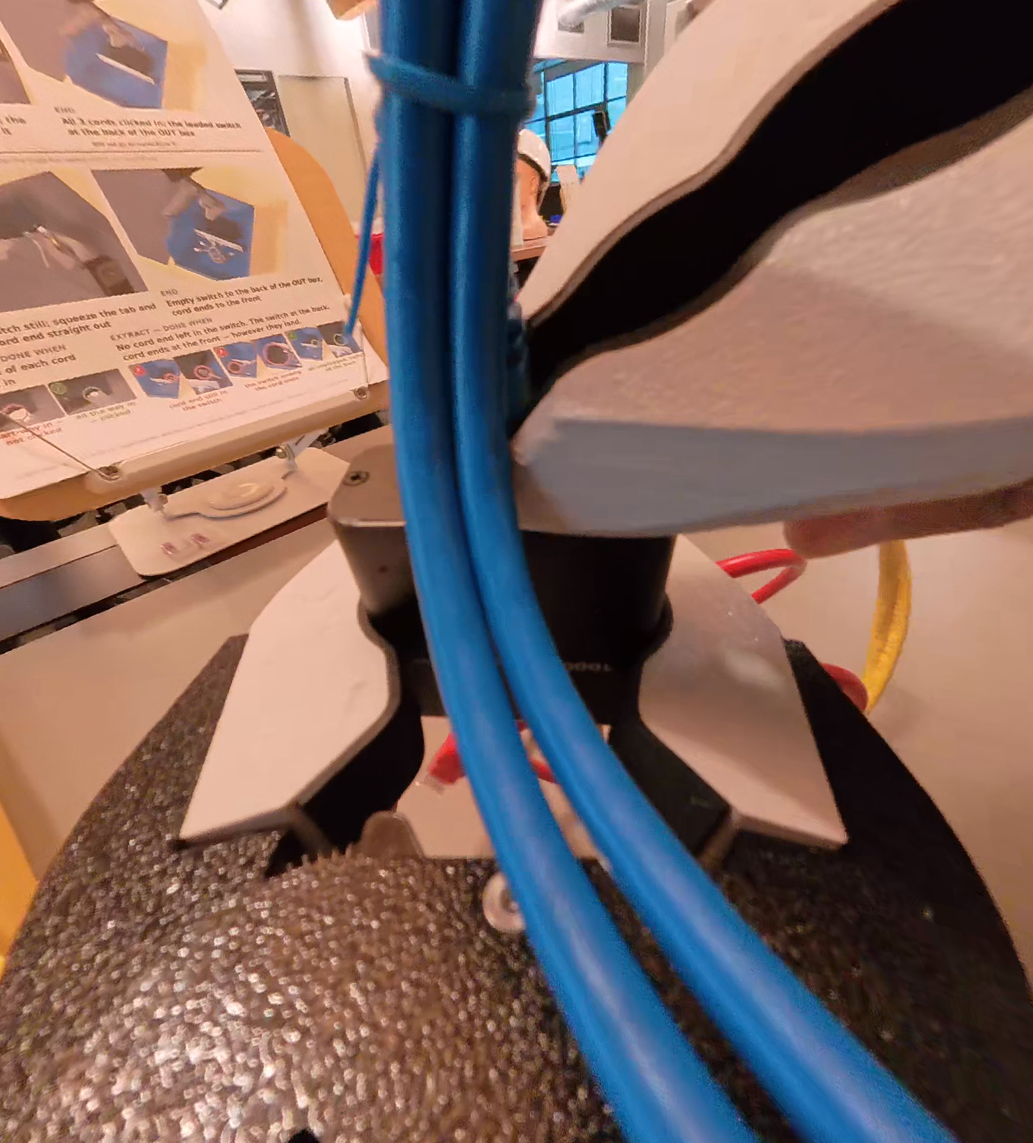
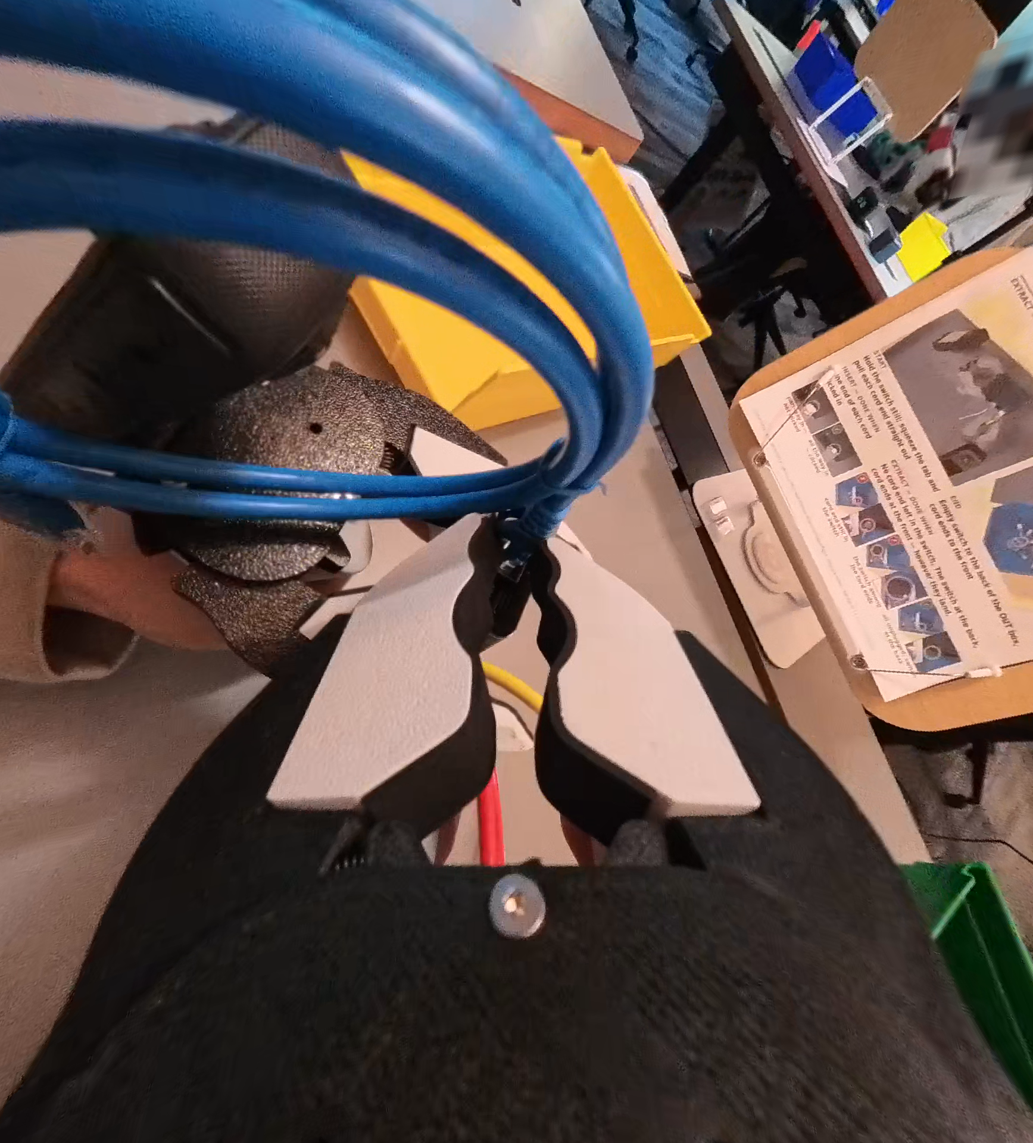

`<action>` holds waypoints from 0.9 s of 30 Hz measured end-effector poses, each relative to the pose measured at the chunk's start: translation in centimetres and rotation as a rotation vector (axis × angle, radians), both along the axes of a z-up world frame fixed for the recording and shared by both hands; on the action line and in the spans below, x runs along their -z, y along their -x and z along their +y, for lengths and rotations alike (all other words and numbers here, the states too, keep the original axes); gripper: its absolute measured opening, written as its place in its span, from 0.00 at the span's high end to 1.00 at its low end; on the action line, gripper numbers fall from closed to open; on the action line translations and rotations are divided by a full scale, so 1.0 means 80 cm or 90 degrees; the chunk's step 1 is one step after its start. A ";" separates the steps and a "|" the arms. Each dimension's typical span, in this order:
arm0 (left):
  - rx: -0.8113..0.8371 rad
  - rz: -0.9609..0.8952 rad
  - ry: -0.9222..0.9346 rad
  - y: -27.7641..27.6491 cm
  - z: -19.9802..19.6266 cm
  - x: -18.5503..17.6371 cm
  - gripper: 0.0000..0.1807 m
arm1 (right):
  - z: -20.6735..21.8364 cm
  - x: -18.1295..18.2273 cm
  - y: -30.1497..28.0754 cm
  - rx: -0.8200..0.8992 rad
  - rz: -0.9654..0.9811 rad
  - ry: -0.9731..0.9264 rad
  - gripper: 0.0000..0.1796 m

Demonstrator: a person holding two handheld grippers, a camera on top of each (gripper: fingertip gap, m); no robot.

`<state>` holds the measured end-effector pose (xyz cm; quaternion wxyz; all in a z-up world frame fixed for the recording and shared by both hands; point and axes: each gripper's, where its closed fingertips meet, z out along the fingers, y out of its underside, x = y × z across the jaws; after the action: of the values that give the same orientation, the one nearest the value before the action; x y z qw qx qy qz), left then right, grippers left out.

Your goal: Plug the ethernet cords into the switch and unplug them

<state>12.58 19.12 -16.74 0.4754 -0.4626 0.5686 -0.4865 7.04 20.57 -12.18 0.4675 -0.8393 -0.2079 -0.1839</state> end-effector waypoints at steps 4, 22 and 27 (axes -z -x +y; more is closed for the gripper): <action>0.059 0.004 0.078 -0.001 -0.014 0.001 0.58 | 0.001 0.002 -0.001 0.002 -0.106 0.034 0.92; 0.072 0.016 0.082 0.002 -0.013 -0.005 0.58 | 0.002 -0.005 -0.002 -0.006 0.049 -0.021 0.93; 0.034 -0.004 0.026 0.004 -0.008 -0.011 0.58 | -0.001 -0.011 0.007 -0.007 0.024 -0.047 0.93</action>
<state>12.27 18.51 -15.88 0.4548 -0.4553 0.5692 -0.5117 6.48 20.53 -11.32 0.5029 -0.8236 -0.1971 -0.1733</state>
